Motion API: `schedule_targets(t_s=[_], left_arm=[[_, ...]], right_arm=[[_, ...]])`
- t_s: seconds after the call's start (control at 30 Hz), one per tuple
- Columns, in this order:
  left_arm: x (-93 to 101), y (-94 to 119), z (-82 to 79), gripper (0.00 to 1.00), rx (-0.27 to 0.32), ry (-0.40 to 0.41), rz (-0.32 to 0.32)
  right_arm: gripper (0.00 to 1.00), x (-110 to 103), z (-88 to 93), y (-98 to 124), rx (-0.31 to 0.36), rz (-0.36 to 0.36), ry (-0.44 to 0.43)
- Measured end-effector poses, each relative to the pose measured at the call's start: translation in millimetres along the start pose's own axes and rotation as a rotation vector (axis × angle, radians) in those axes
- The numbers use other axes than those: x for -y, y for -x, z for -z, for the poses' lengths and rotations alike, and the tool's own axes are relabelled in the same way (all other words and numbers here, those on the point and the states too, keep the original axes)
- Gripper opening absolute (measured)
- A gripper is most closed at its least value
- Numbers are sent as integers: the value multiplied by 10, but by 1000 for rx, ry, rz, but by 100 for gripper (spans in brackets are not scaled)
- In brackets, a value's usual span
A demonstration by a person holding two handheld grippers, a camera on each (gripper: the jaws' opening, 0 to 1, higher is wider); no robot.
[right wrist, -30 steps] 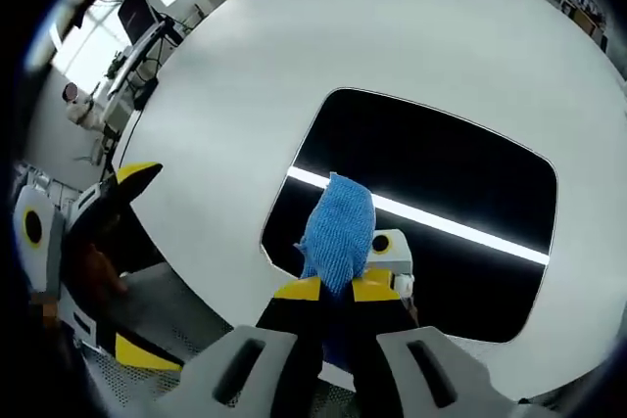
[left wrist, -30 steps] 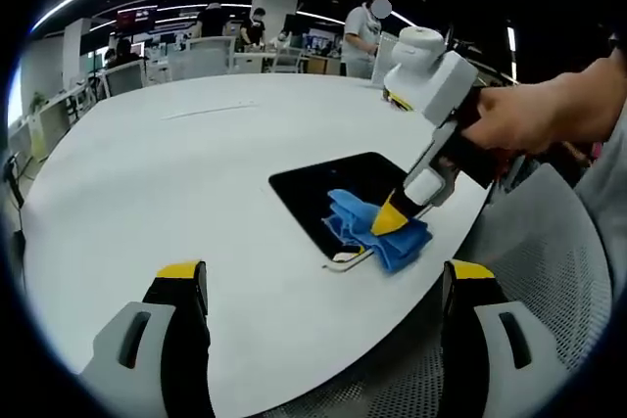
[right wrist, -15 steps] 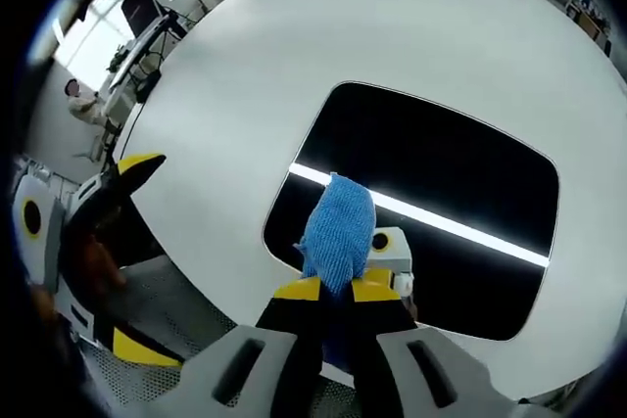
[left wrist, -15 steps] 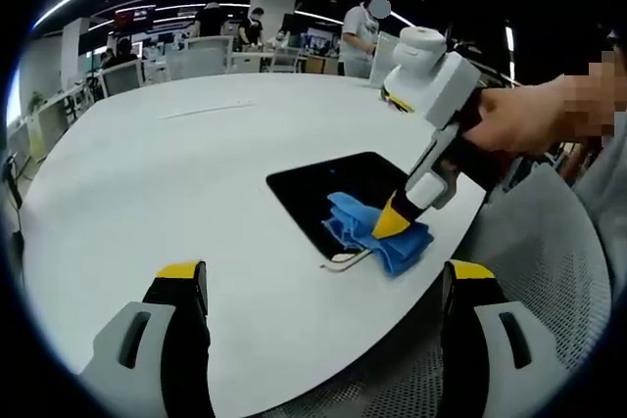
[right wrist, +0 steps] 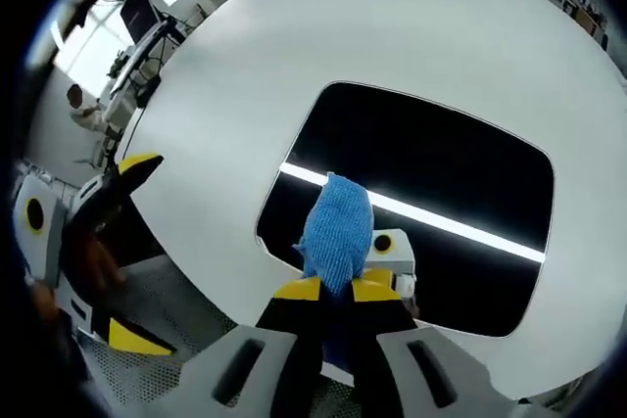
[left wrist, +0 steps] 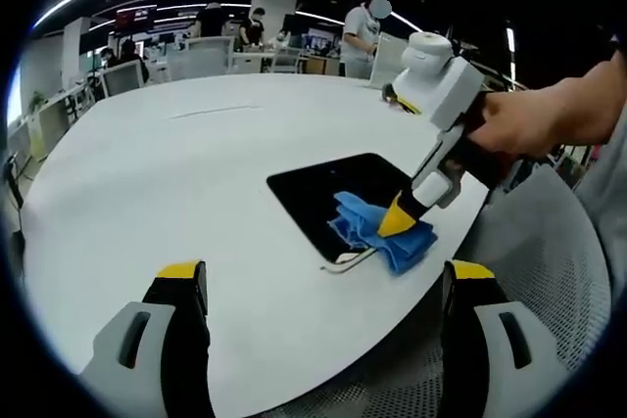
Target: Wipe the mirror surface with the cleaning cloth until all visible marks leave the cleaned area.
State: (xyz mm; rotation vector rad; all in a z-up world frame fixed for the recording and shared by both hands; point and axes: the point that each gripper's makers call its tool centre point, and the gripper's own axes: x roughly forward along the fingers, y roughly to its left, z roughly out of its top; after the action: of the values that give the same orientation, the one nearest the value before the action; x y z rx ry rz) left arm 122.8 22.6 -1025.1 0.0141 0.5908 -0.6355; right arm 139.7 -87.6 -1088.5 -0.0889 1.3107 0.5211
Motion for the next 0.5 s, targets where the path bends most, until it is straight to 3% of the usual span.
schedule_targets(t_s=[0.2,0.3,0.37,0.5], left_arm=[[28,72,-113,99,-6,-5,9],[46,113,-257,99,39,46,-5],[87,112,-269,99,40,39,-4],[96,23,-138,99,21,27,-16]], right_arm=[[3,92,26,32,-2,1,-6],[3,112,19,32,-1,2,-8],[3,129,24,39,-1,3,-10],[3,193,32,51,-3,8,-14]])
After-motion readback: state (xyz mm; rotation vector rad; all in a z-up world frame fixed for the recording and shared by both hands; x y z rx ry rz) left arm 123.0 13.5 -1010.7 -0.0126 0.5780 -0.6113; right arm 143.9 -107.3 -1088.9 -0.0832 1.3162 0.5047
